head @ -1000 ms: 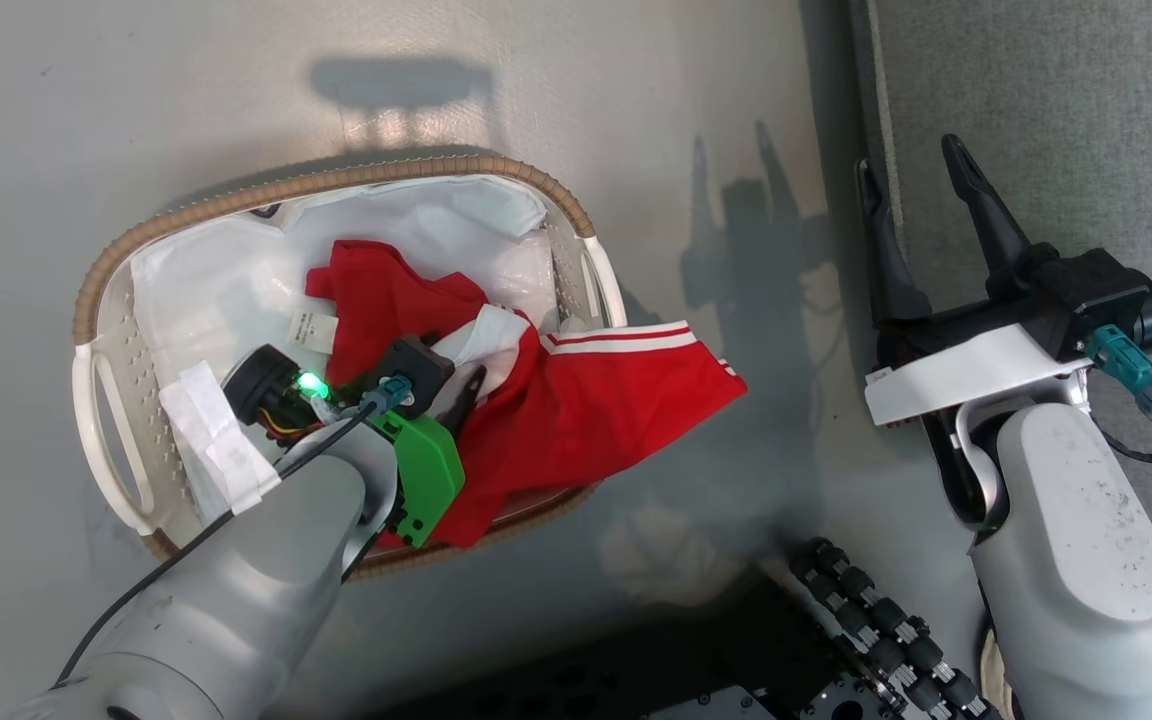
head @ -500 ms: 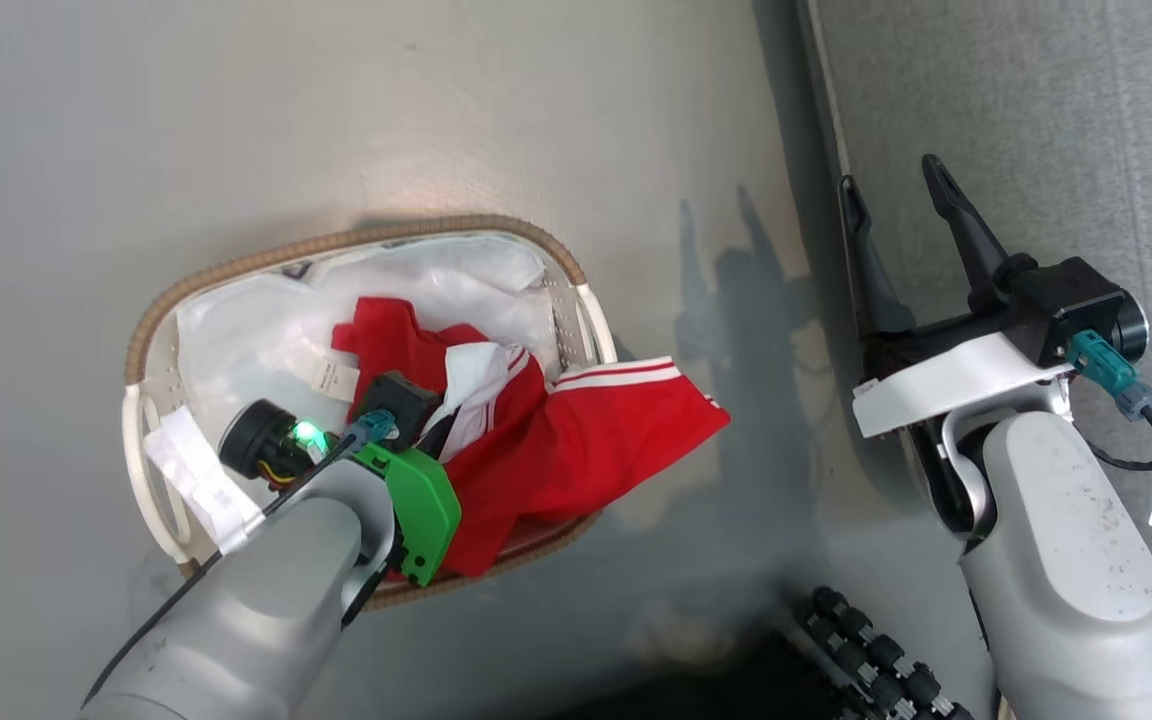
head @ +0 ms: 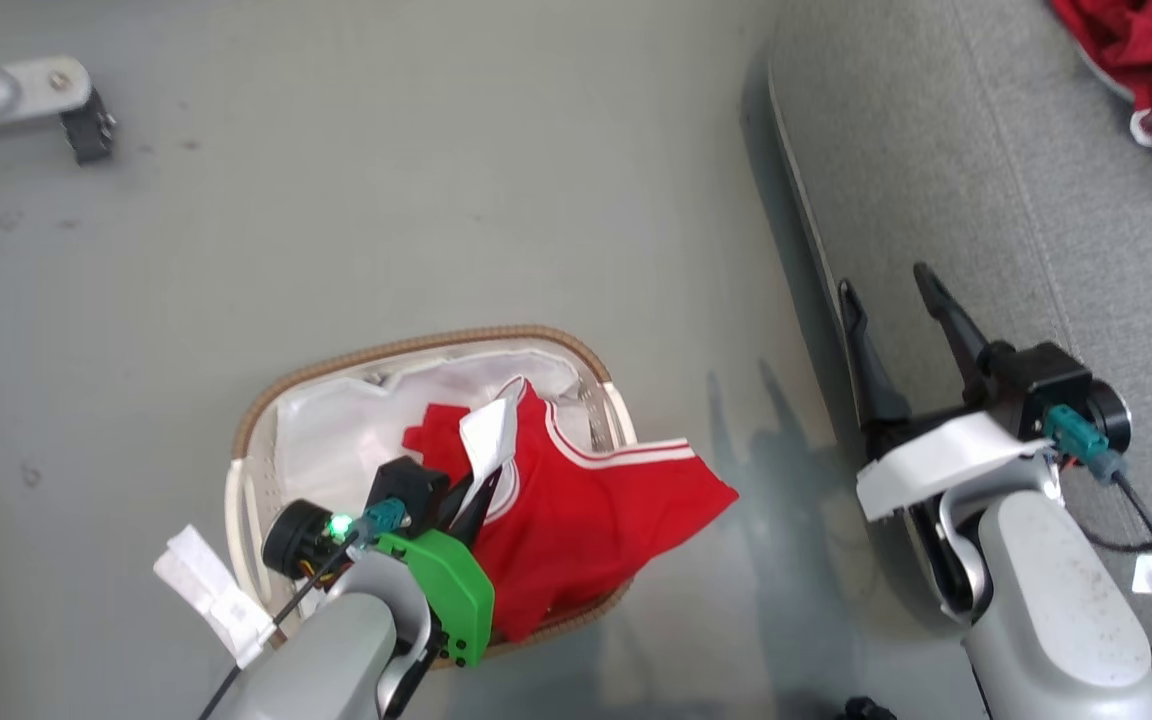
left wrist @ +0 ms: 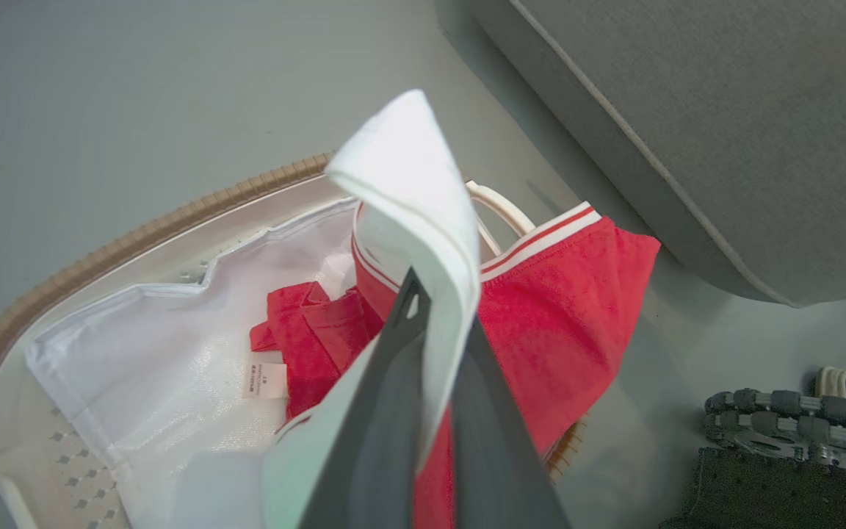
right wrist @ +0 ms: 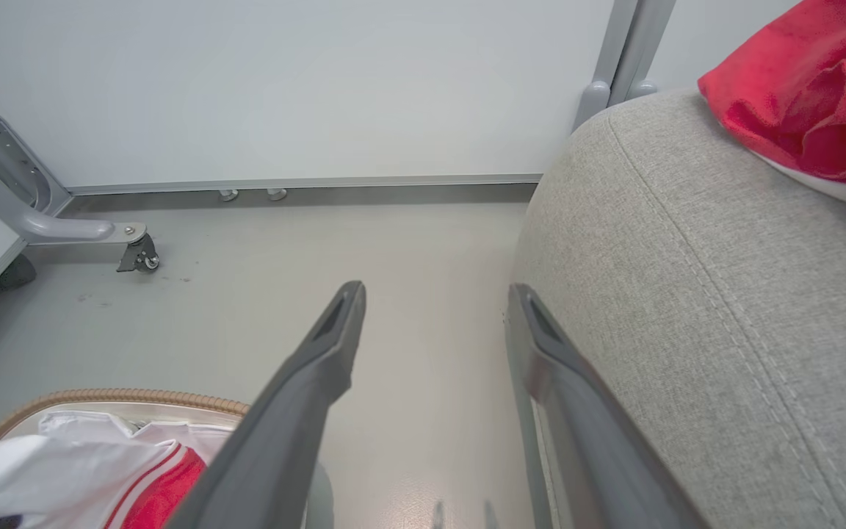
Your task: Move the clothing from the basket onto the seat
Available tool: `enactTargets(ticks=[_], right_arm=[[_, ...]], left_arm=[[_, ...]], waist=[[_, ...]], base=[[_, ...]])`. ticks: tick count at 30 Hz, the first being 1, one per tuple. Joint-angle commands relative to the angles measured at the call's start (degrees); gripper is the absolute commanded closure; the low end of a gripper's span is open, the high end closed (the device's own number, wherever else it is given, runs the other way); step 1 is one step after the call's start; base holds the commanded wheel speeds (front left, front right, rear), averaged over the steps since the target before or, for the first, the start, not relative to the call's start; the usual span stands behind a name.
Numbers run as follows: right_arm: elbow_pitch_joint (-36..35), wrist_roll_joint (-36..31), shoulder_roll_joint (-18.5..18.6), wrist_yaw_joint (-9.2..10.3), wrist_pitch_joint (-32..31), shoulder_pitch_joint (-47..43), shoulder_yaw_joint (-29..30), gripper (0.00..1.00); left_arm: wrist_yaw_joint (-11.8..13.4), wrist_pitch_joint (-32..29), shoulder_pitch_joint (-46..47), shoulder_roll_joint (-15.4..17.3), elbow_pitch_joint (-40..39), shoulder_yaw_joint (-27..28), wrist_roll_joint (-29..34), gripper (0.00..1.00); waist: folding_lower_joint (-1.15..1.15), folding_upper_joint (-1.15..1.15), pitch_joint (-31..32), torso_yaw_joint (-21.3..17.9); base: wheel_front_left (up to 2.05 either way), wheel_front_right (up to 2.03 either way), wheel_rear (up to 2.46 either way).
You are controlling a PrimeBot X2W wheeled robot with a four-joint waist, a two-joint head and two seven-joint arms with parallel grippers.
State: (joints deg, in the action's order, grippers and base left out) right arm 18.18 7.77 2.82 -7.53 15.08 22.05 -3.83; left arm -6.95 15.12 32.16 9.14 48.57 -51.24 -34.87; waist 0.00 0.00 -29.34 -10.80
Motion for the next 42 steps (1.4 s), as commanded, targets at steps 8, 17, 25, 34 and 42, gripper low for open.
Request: enactTargets(ticks=[8, 17, 25, 34, 42], right_arm=[[1.0, -0.4, 0.2, 0.08, 0.1, -5.7, -0.2, 0.0], [1.9, 0.6, 0.2, 0.08, 0.1, -9.3, -0.9, 0.0], [2.6, 1.2, 0.2, 0.08, 0.1, -12.4, -1.4, 0.0], [2.6, 1.7, 0.2, 0.08, 0.1, -14.8, -2.8, 0.0], [-0.9, 3.5, 0.2, 0.08, 0.1, -12.4, -11.3, 0.0]], left_arm=[[0.3, 0.1, -7.8, -0.8, -8.6, 10.2, 6.5, 1.0], [-0.2, 0.1, -10.7, -2.1, -20.0, 19.0, 13.2, 1.0], [-0.5, 0.0, -10.2, -3.7, -28.6, 22.4, 15.9, 1.0], [-0.5, 0.0, -5.4, -4.6, -33.9, 24.7, 17.4, 1.0], [-0.6, 0.0, -3.3, -5.4, -34.6, 25.4, 18.4, 1.0]], waist=[[0.0, 0.0, 15.2, 5.6], [0.0, 0.0, 21.3, 7.3], [0.0, 0.0, 25.5, 7.5], [0.0, 0.0, 27.7, 8.0], [0.0, 0.0, 28.0, 8.9]], base=[[0.0, 0.0, 0.0], [0.0, 0.0, 0.0], [0.0, 0.0, 0.0], [0.0, 0.0, 0.0], [0.0, 0.0, 0.0]])
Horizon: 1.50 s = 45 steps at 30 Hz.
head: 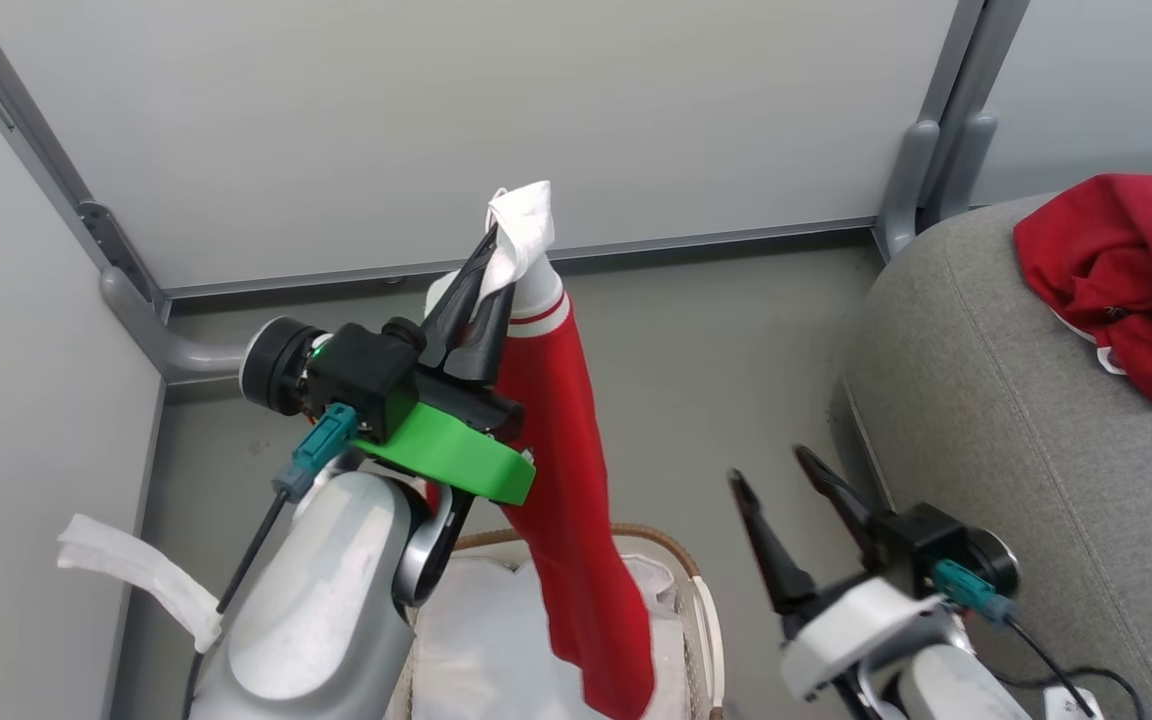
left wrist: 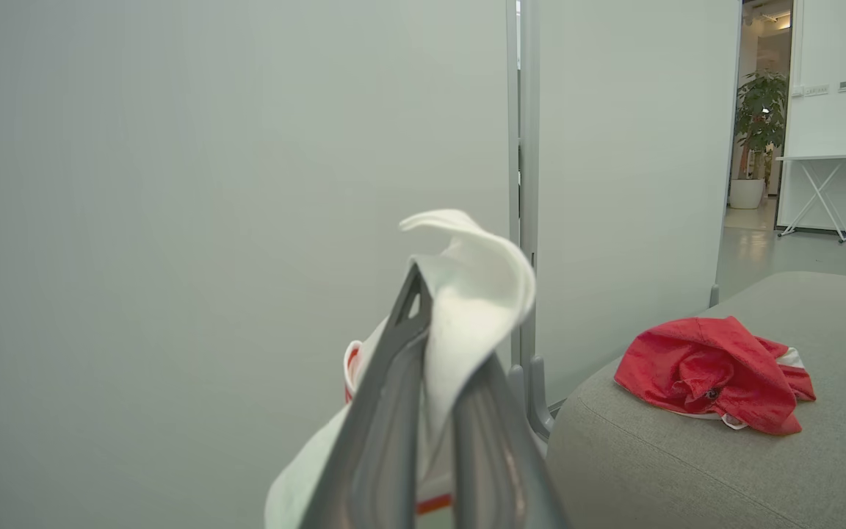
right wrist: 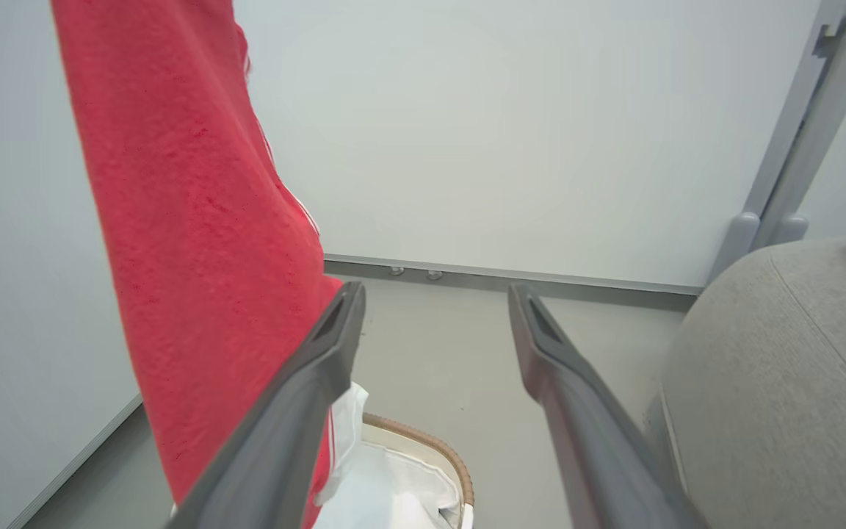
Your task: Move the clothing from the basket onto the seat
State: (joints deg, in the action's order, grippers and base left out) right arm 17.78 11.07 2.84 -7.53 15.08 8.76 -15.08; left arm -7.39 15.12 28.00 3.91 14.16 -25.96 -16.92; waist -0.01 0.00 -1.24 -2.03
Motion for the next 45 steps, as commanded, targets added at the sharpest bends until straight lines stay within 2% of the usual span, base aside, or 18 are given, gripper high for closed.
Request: enactTargets(ticks=[1, 8, 13, 19, 20, 22, 28, 29, 30, 31, 35, 39, 45], right_arm=[[-1.4, 0.7, 0.2, 0.08, 0.1, 1.6, -2.1, 0.0], [-5.2, 4.7, 0.2, 0.08, 0.1, 9.1, -14.2, 0.0], [-0.9, 2.8, 0.2, 0.08, 0.1, 14.4, -15.8, 0.0], [8.8, 2.6, 0.2, 0.08, 0.1, 17.0, -18.1, 0.0], [10.4, 3.4, 0.2, 0.08, 0.1, 17.0, -18.4, 0.07], [12.4, 4.2, 0.2, 0.08, 0.1, 17.2, -19.0, 1.0], [13.8, 5.9, 0.2, 0.08, 0.1, 17.0, -18.1, 1.0], [13.7, 5.9, 0.2, 0.08, 0.1, 16.9, -17.6, 1.0], [13.4, 6.0, 0.2, 0.08, 0.1, 16.6, -17.0, 1.0], [13.1, 6.0, 0.2, 0.08, 0.1, 16.2, -16.3, 1.0], [11.2, 5.8, 0.2, 0.08, 0.1, 14.6, -13.8, 1.0], [9.4, 5.2, 0.2, 0.08, 0.1, 13.2, -11.3, 1.0], [6.7, 4.9, 0.2, 0.08, 0.1, 11.2, -8.5, 1.0]], left_arm=[[-0.1, 0.0, 0.6, -0.3, -0.3, -0.1, 0.6, 1.0], [-0.1, 0.0, -1.0, -0.8, -0.2, -3.0, 0.1, 1.0], [-0.1, 0.0, -0.6, -1.0, -0.8, -6.6, -1.4, 1.0], [1.1, 0.0, 1.1, -0.9, -1.9, -10.6, -4.2, 1.0], [1.4, 0.0, 1.3, -1.0, -1.9, -11.1, -4.5, 1.0], [1.8, 0.0, 1.5, -1.0, -2.0, -11.8, -5.1, 1.0], [2.7, 0.0, 1.2, -1.0, -1.7, -11.6, -5.2, 1.0], [2.7, 0.0, 1.0, -1.0, -1.6, -11.5, -5.2, 0.58], [2.6, 0.0, 0.6, -1.0, -1.3, -11.5, -5.4, 0.21], [2.6, 0.0, 0.3, -1.0, -1.2, -11.3, -5.3, 0.0], [2.4, 0.0, -0.8, -0.9, 0.3, -10.5, -4.6, 0.0], [1.9, 0.0, -2.0, -0.7, 2.1, -9.5, -2.6, 0.0], [1.3, 0.0, -3.9, -0.3, 3.1, -6.8, -0.9, 0.0]], waist=[[0.01, 0.0, -0.1, 0.3], [0.01, 0.0, -0.6, 1.8], [0.01, 0.0, -0.9, 4.0], [0.01, 0.0, -1.3, 6.7], [0.01, 0.0, -1.4, 7.1], [0.01, 0.0, -1.6, 7.7], [0.01, 0.0, -2.2, 7.5], [0.01, 0.0, -2.3, 7.2], [0.01, 0.0, -2.4, 6.9], [0.01, 0.0, -2.5, 6.5], [0.01, 0.0, -3.2, 3.9], [0.01, 0.0, -3.9, -0.5], [0.01, 0.0, -5.3, -10.0]], base=[[0.0, 0.0, 0.0], [0.0, 0.0, 0.0], [0.0, 0.0, 0.0], [0.0, 0.0, 0.0], [0.0, 0.0, 0.0], [0.0, 0.0, 0.0], [0.0, 0.0, 0.0], [0.0, 0.0, 0.0], [0.0, 0.0, 0.0], [0.0, 0.0, 0.0], [0.0, 0.0, 0.0], [0.0, 0.0, 0.0], [0.0, 0.0, 0.0]])
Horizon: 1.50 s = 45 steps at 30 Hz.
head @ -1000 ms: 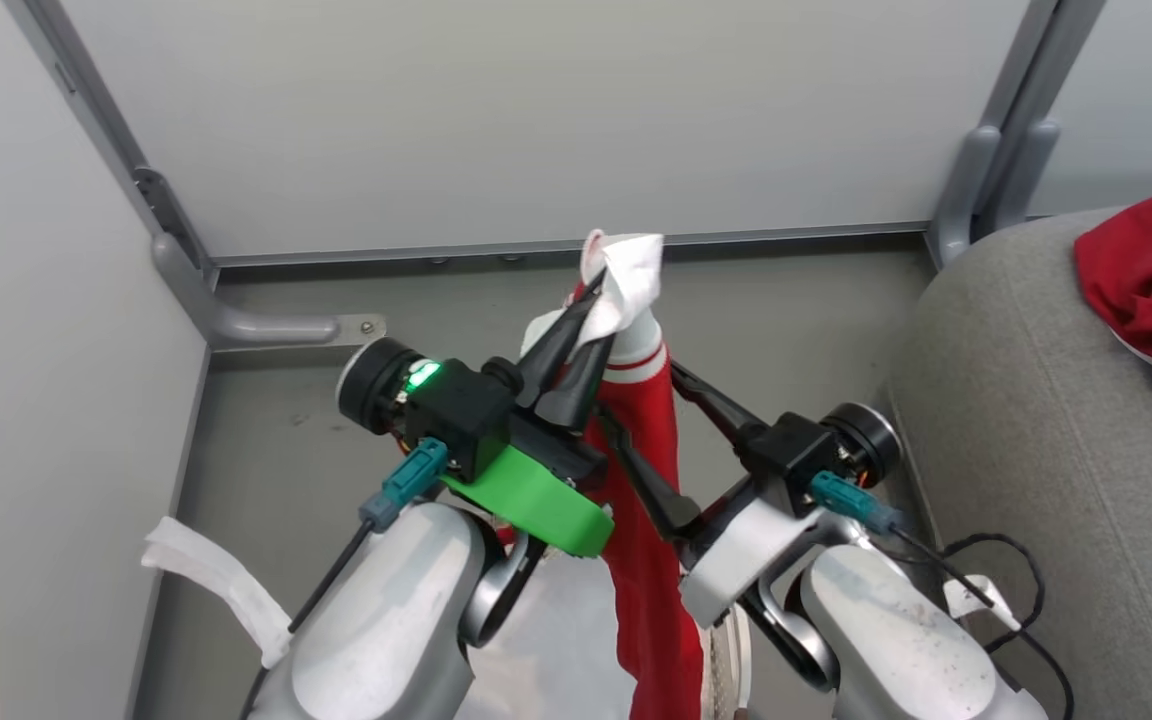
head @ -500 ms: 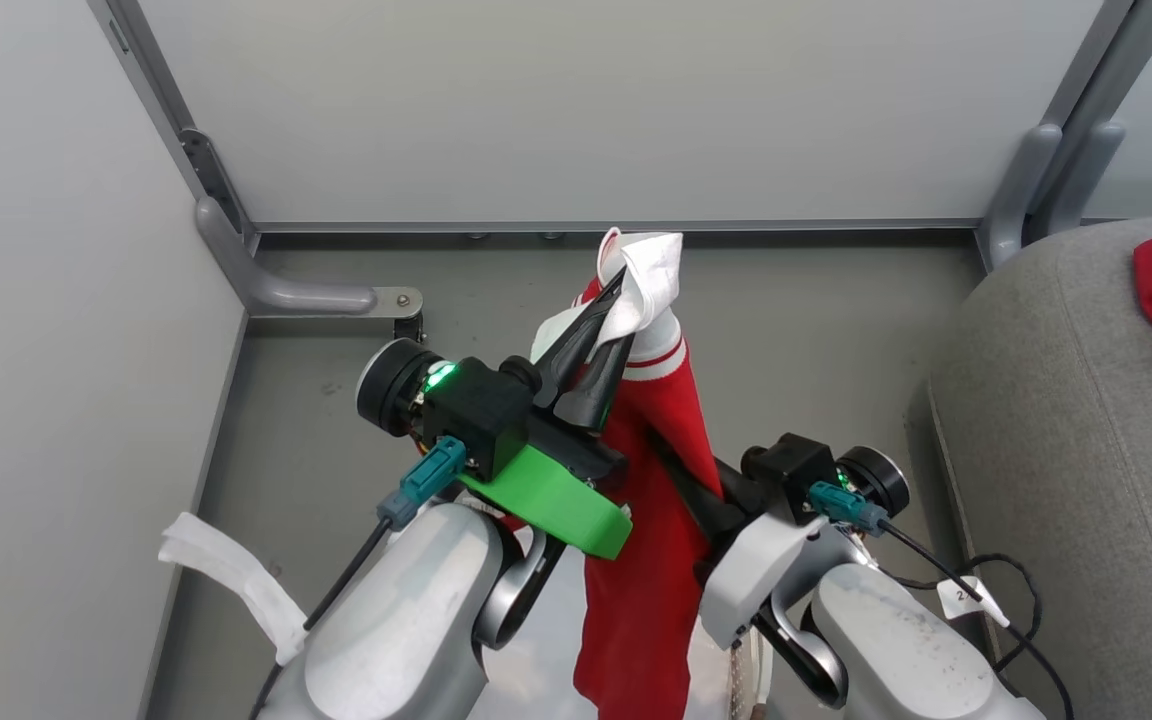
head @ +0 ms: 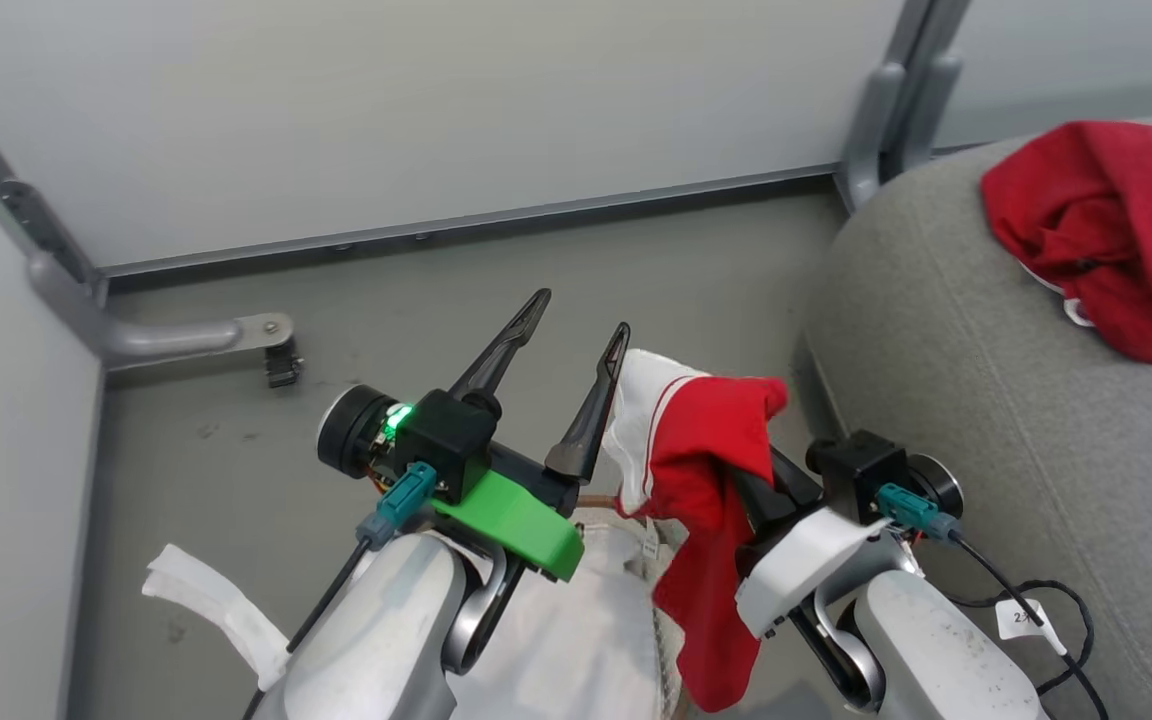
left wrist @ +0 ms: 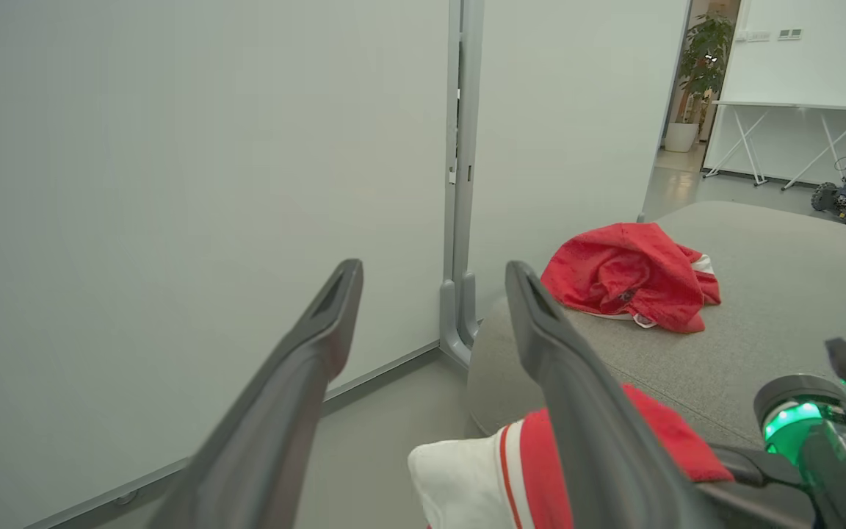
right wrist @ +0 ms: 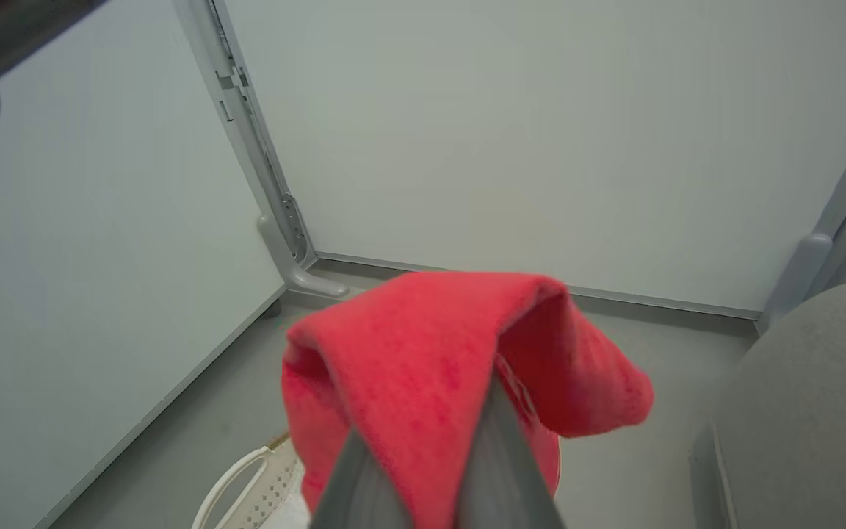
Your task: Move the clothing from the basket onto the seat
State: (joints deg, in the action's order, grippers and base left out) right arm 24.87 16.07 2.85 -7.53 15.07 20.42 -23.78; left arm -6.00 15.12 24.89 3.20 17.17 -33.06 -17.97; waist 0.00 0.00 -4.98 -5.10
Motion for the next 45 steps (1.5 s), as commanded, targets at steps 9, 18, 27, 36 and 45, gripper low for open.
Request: enactTargets(ticks=[9, 18, 27, 36, 45], right_arm=[[-3.4, 0.2, 0.1, 0.08, 0.1, -2.8, 2.9, 1.0], [-4.2, -3.0, 0.1, 0.08, 0.1, -2.9, 6.3, 1.0], [-6.6, -7.3, 7.8, 0.08, 0.1, 10.2, 9.6, 1.0], [-3.5, -10.7, 24.2, 0.08, 0.1, 32.2, 16.0, 1.0], [8.9, -14.5, 33.3, 0.08, -1.7, 48.2, 22.5, 1.0]], left_arm=[[-1.0, 0.0, -3.1, 0.7, 0.8, 2.1, 2.4, 0.0], [-1.5, 0.0, -4.5, 0.5, 1.5, 1.6, 3.4, 0.0], [-1.5, 0.0, -4.6, 2.2, 2.9, -1.1, 3.9, 0.0], [-1.5, 0.0, -1.9, 4.6, 3.4, -3.1, 3.3, 0.0], [-1.5, 0.0, 1.8, 5.4, 1.9, -5.2, 3.5, 0.0]], waist=[[0.0, 0.0, -3.7, -20.4], [0.0, 0.0, -5.3, -25.2], [0.0, 0.0, -10.3, -22.8], [0.0, 0.0, -17.5, -17.8], [0.0, 0.0, -24.0, -11.7]], base=[[0.0, 0.0, 0.0], [0.0, 0.0, 0.0], [0.0, 0.0, 0.0], [0.0, 0.0, 0.0], [0.0, 0.0, 0.0]])
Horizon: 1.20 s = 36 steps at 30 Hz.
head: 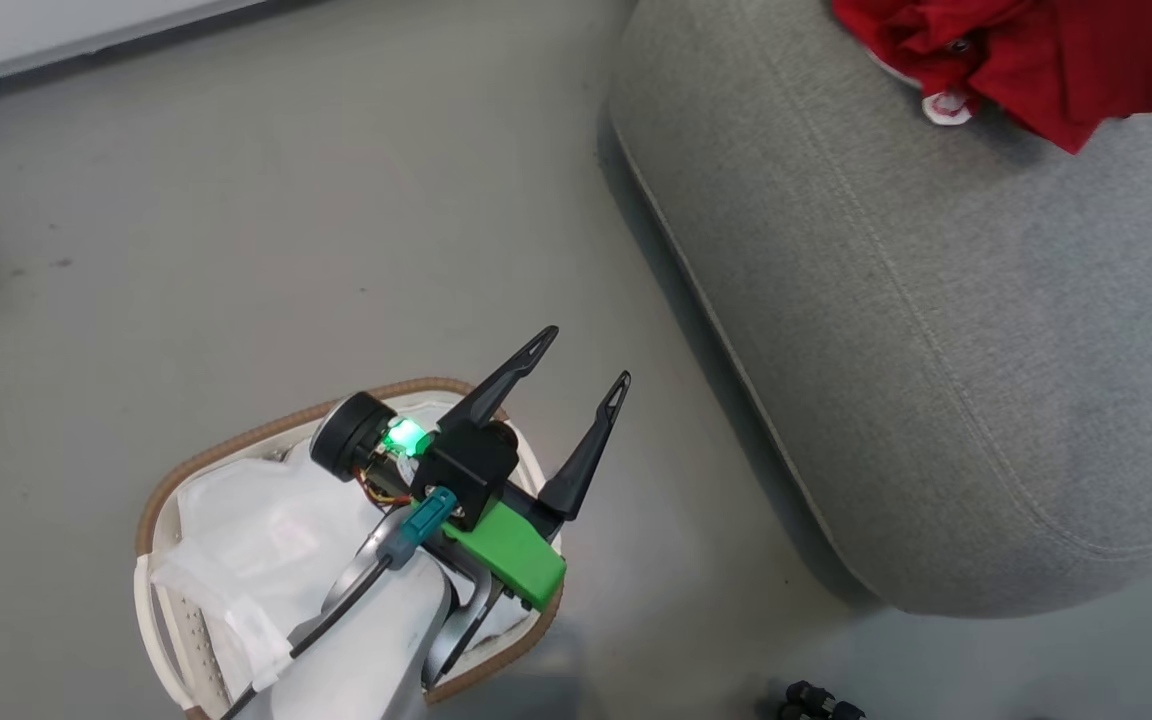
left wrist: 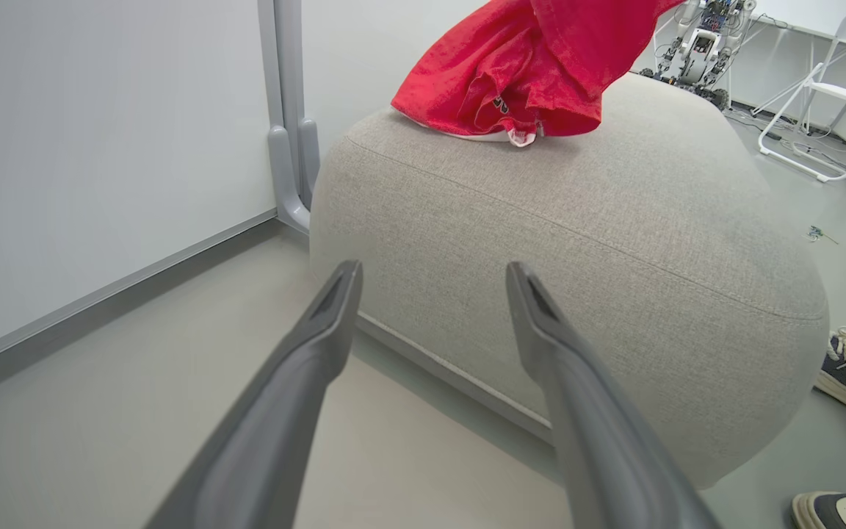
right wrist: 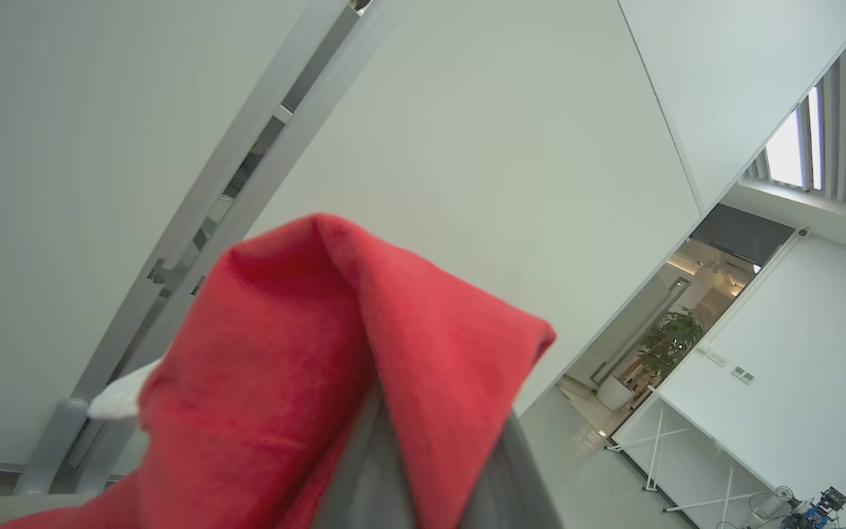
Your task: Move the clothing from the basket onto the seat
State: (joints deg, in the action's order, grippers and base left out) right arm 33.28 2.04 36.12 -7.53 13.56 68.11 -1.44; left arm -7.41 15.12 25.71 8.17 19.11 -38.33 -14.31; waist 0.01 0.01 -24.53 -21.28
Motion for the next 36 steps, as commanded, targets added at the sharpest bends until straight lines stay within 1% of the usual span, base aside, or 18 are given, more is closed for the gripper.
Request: enactTargets(ticks=[1, 3, 8, 14, 21, 22, 23, 24, 27, 30, 33, 36], right_arm=[[2.0, -1.0, 0.5, 0.08, -0.4, 1.5, 0.8, 1.0], [4.9, -2.4, 1.4, 0.08, -0.7, 2.8, 2.6, 1.0], [11.2, -6.6, 0.8, 0.08, -0.9, 1.5, 7.9, 1.0], [17.0, -10.7, -3.0, 0.08, -0.1, -3.4, 13.5, 1.0], [21.8, -13.3, -7.1, 0.08, 1.1, -9.7, 20.8, 1.0], [22.2, -13.5, -7.4, 0.08, 1.2, -10.5, 22.2, 0.79], [22.3, -13.8, -7.8, 0.08, 1.3, -11.1, 23.0, 0.61], [22.4, -13.9, -8.3, 0.08, 1.4, -11.9, 24.1, 0.0], [21.8, -14.2, -10.0, 0.08, 1.6, -14.4, 26.3, 0.0], [18.6, -13.6, -11.3, 0.08, 1.6, -17.7, 27.5, 0.0], [15.4, -13.9, -12.6, 0.08, 1.7, -21.7, 26.9, 0.0], [11.7, -12.8, -14.2, 0.08, 1.7, -25.4, 25.9, 0.0]], left_arm=[[-0.1, 0.0, 1.6, 0.5, -0.2, -0.3, -0.2, 0.0], [-0.1, 0.0, 2.7, 0.4, -0.4, -0.5, -0.3, 0.0], [0.0, 0.0, 4.9, 0.3, -1.0, -0.5, -0.1, 0.0], [0.0, 0.0, 6.1, 0.2, -1.2, 0.4, 0.5, 0.0], [0.0, 0.0, 6.3, 0.3, -0.9, 1.2, 0.6, 0.0], [0.0, 0.0, 6.3, 0.3, -0.9, 1.3, 0.6, 0.0], [0.0, 0.0, 6.2, 0.3, -0.9, 1.5, 0.7, 0.0], [0.0, 0.0, 6.1, 0.2, -0.8, 1.6, 0.7, 0.0], [0.0, 0.0, 5.2, 0.2, -0.9, 2.3, 0.8, 0.0], [0.0, 0.0, 3.8, 0.0, -1.2, 2.6, 0.8, 0.0], [0.0, 0.0, 2.9, -0.2, -1.4, 2.7, 0.6, 0.0], [0.0, 0.0, 1.7, -0.6, -1.7, 2.8, 0.4, 0.0]], waist=[[-0.01, -0.01, -5.3, 5.3], [-0.01, -0.01, -7.0, 6.7], [-0.01, -0.01, -11.0, 9.7], [-0.01, -0.01, -13.9, 11.9], [-0.01, -0.01, -13.7, 11.9], [-0.01, -0.01, -13.3, 11.7], [-0.01, -0.01, -12.9, 11.4], [-0.01, -0.01, -12.4, 11.1], [-0.01, -0.01, -10.3, 10.1], [-0.01, -0.01, -7.6, 8.8], [-0.01, -0.01, -4.7, 7.7], [-0.01, -0.01, -1.7, 6.7]], base=[[0.0, 0.0, 0.0], [0.0, 0.0, 0.0], [0.0, 0.0, 0.0], [0.0, 0.0, 0.0], [0.0, 0.0, 0.0], [0.0, 0.0, 0.0], [0.0, 0.0, 0.0], [0.0, 0.0, 0.0], [0.0, 0.0, 0.0], [0.0, 0.0, 0.0], [0.0, 0.0, 0.0], [0.0, 0.0, 0.0]])
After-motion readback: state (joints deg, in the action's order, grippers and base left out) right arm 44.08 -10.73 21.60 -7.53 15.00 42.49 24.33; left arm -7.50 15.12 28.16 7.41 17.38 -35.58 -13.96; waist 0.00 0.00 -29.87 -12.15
